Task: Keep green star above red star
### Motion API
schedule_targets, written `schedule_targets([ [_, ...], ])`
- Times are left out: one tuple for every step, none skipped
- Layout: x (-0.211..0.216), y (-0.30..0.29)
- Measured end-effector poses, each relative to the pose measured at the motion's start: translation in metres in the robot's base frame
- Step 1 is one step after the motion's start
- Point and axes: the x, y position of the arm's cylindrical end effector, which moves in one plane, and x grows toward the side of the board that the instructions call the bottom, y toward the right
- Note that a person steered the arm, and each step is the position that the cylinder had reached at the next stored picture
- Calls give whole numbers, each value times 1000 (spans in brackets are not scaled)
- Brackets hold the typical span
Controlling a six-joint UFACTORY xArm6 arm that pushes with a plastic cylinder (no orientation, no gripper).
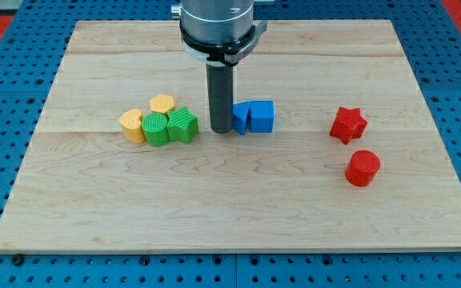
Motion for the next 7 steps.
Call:
schedule_targets([
  [-2, -4],
  [-13, -17],
  [-17, -21],
  [35, -23],
  [67, -98],
  [31, -95],
  [-15, -77],
])
